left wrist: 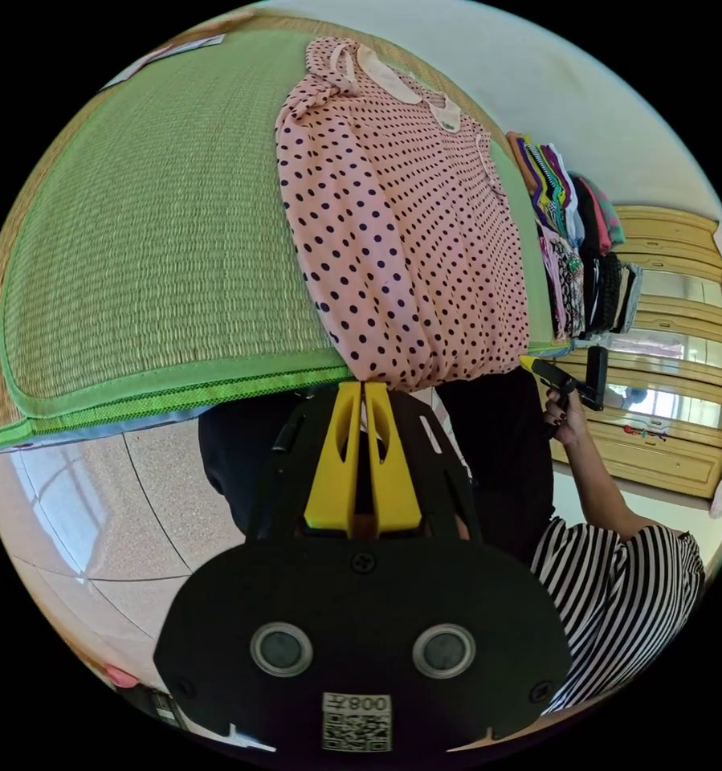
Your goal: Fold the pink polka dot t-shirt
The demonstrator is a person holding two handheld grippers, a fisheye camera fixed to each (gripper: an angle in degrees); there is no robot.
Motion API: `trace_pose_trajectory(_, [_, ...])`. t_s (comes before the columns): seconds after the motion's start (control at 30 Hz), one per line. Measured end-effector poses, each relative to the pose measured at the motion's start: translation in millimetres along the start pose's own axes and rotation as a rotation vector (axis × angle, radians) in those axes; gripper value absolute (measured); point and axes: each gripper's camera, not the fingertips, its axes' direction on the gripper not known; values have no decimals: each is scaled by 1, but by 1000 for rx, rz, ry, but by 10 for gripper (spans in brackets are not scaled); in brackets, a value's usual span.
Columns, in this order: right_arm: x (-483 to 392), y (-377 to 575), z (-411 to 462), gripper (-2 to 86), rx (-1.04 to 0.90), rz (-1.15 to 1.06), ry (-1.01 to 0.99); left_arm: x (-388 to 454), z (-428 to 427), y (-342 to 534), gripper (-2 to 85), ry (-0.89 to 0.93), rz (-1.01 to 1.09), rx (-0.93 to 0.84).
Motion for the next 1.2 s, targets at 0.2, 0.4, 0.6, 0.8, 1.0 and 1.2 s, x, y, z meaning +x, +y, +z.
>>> trace_pose_trajectory(0.2, [8,5,-26,8,8,-23,-76,-19,-54,22,4,126,-6,100])
trace_pose_trajectory(0.4, [18,11,-58,8,59,-15,-186,-43,-110,43,3,265,-45,227])
trace_pose_trajectory(0.6, [17,2,-85,21,107,-11,-209,-64,-148,50,3,333,-113,294])
trace_pose_trajectory(0.8, [16,-9,-84,37,78,16,-186,-81,-166,53,3,356,-209,299])
trace_pose_trajectory(1.0, [10,6,-86,56,67,15,-131,-86,-185,66,3,363,-226,291])
trace_pose_trajectory(1.2, [10,23,-79,42,90,47,-176,-95,-197,90,3,402,-263,285])
